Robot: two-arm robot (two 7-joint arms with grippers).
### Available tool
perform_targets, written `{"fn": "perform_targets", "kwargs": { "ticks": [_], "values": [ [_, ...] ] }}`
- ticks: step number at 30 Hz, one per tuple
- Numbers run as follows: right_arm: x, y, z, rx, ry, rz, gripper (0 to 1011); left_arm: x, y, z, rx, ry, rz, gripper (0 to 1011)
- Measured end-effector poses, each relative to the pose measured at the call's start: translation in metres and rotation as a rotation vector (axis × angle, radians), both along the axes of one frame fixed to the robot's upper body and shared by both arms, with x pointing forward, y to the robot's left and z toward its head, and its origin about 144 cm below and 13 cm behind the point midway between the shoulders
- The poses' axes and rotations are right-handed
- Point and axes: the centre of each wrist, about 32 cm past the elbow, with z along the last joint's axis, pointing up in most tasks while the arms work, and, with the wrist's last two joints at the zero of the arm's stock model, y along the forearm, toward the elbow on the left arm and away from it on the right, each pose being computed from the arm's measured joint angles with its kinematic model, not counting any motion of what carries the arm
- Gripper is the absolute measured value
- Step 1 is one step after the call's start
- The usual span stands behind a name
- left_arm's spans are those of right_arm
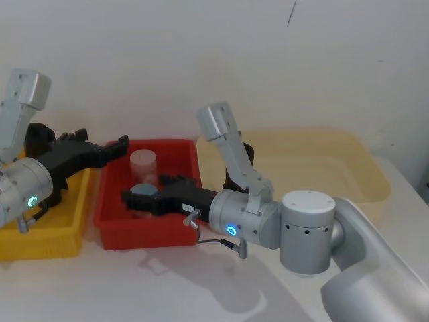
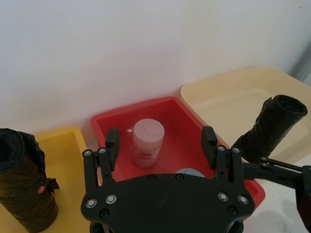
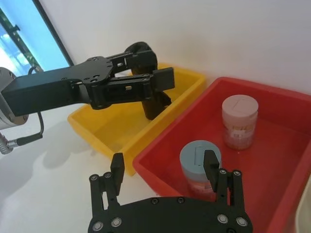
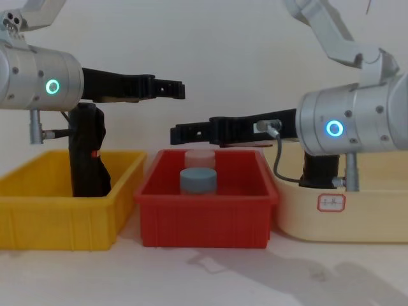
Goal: Pick up the garbage bag with the one hand and transfer it to the other hand.
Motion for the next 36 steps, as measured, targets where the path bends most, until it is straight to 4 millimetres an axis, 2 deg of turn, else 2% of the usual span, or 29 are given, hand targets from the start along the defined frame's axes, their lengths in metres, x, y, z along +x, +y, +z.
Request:
{"fn": "perform_targets", "kwargs": {
  "ticks": [15, 36],
  "values": [
    [0.004, 0.01, 0.008, -0.115, -0.018, -0.012, 1001, -0.001, 0.0, -0.001, 0.003, 0.003, 0.008, 1000],
    [-0.004, -0.005, 0.016, -0.299, -0.141, -0.153, 1001, -0.001, 0.0, -0.001, 0.004, 0.004, 0.01, 1000]
  ]
}}
